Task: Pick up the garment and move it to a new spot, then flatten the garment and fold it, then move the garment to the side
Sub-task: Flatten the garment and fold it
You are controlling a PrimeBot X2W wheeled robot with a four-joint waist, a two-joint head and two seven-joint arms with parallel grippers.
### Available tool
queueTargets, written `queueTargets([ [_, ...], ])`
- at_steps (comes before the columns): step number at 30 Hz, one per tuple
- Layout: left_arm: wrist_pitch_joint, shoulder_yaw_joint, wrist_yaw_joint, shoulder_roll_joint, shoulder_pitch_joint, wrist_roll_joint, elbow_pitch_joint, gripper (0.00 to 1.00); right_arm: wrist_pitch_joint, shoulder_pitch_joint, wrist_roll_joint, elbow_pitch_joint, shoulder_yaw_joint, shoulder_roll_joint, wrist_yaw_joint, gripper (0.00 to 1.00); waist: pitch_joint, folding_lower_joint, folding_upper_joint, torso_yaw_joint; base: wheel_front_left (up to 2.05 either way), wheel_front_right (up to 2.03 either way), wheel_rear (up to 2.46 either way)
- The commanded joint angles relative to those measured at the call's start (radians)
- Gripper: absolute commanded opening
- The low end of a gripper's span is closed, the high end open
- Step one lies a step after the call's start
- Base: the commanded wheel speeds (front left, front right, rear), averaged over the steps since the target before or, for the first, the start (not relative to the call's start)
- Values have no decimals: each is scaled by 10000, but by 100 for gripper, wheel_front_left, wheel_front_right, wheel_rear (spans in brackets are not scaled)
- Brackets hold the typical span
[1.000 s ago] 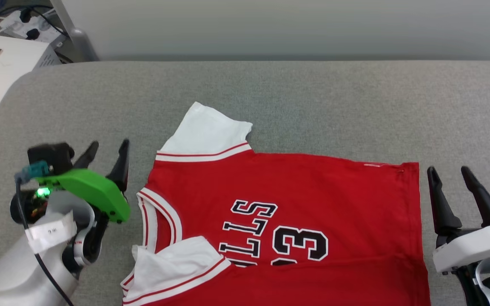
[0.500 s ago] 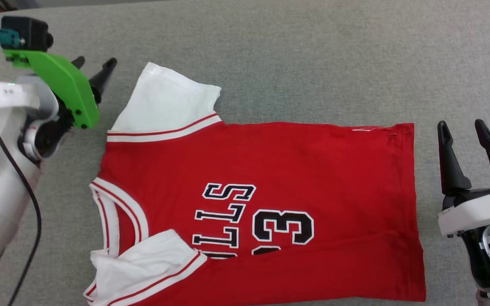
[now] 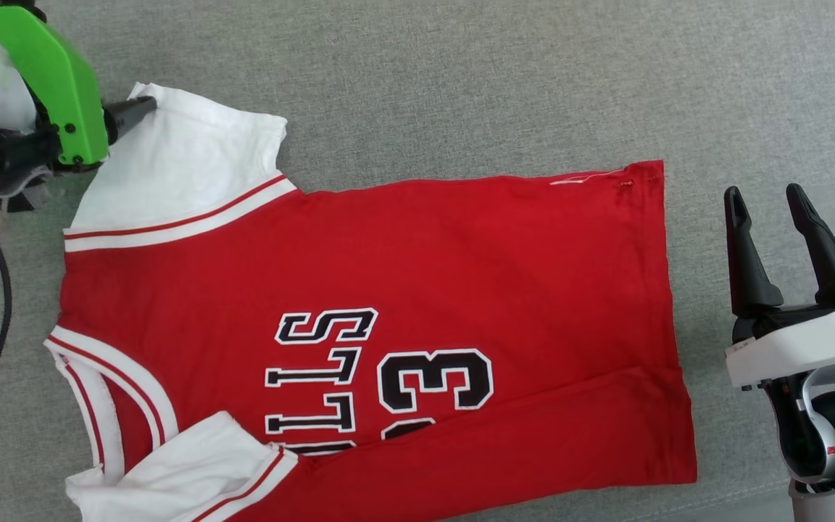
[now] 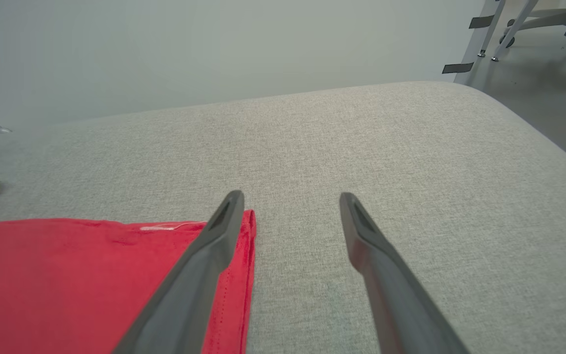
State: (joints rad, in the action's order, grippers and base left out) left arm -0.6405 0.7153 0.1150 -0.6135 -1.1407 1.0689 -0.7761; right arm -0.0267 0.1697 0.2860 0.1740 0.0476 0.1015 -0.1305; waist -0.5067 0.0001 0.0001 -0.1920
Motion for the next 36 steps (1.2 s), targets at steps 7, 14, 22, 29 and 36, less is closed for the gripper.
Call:
queueTargets([
  [7, -1564, 389, 61, 272, 203, 569, -679, 100, 48, 122, 94, -76, 193, -85, -2, 100, -479, -1, -1, -293, 0, 0, 0],
  [14, -2592, 678, -75, 521, 339, 732, -552, 55, -109, 194, 285, -86, 274, -115, -2, 100, -453, -1, -1, -194, 0, 0, 0],
  [22, -2588, 578, -207, 630, 624, 978, -371, 0, -254, 297, 474, -175, 426, -97, -2, 100, -284, -1, -1, -201, 0, 0, 0],
  [29, -1692, 405, -83, 406, 370, 775, -60, 0, -1082, 639, 1005, -541, 605, 312, -2, 100, 240, -1, -1, 45, 0, 0, 0],
  [36, -797, 448, 18, 237, 61, 326, 324, 0, -3512, 1284, 1971, -1502, 82, 1280, -2, 100, 737, -1, -1, 548, 0, 0, 0],
])
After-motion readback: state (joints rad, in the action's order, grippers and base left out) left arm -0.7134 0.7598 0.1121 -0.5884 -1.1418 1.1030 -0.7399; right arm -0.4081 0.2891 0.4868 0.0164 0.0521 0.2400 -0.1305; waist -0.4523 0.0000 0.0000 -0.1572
